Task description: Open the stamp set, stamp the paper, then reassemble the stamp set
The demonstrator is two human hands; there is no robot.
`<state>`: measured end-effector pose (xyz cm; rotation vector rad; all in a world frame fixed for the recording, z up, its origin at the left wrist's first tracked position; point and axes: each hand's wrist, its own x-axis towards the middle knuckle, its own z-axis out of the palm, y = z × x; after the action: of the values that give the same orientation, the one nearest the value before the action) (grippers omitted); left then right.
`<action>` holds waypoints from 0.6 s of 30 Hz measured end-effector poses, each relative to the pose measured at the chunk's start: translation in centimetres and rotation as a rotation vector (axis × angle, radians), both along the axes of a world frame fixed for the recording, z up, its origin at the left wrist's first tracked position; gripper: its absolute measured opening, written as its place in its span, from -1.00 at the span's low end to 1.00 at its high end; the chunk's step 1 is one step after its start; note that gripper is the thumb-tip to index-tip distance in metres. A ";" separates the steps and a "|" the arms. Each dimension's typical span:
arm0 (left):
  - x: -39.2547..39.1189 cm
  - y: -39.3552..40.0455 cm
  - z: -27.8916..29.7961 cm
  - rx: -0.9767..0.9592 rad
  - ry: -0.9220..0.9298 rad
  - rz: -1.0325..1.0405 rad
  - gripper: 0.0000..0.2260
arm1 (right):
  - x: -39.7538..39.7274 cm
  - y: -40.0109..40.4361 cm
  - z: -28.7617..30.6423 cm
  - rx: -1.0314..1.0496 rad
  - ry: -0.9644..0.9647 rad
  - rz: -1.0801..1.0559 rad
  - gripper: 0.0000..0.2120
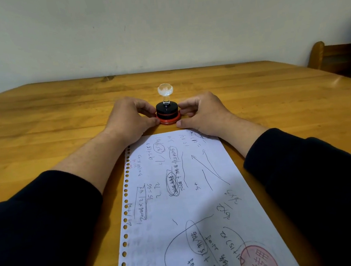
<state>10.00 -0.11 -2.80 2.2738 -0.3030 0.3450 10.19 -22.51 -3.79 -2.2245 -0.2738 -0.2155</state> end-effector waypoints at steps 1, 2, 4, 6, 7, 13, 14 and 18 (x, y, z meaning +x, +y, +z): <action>0.0 0.0 0.0 -0.002 0.000 0.002 -0.82 | 0.0 0.0 0.0 0.005 -0.001 0.000 -0.48; 0.1 0.0 0.0 -0.003 -0.002 0.007 -0.83 | 0.0 0.0 0.0 0.009 -0.001 -0.003 -0.47; 0.2 0.0 -0.1 0.002 -0.005 0.019 -0.84 | -0.1 0.0 0.0 0.009 -0.001 0.001 -0.47; 0.3 0.0 -0.2 0.012 -0.010 0.031 -0.83 | 0.0 0.0 0.1 0.008 -0.001 0.006 -0.47; 0.4 0.0 -0.2 0.016 -0.011 0.031 -0.83 | 0.0 0.0 0.1 0.010 -0.002 0.009 -0.47; 0.3 0.2 -0.1 -0.013 -0.002 0.032 -0.78 | -0.3 0.1 0.2 0.013 0.024 -0.013 -0.35; 0.3 0.3 -0.1 -0.023 0.006 0.042 -0.76 | -0.4 0.2 0.2 0.012 0.026 -0.026 -0.32; 0.0 0.5 0.7 -0.043 -0.057 0.069 -0.70 | -0.8 0.2 0.4 0.044 -0.008 -0.058 -0.32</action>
<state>9.96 0.37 -2.11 2.2386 -0.2443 0.4482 9.41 -22.27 -3.38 -2.1901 -0.2076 -0.2591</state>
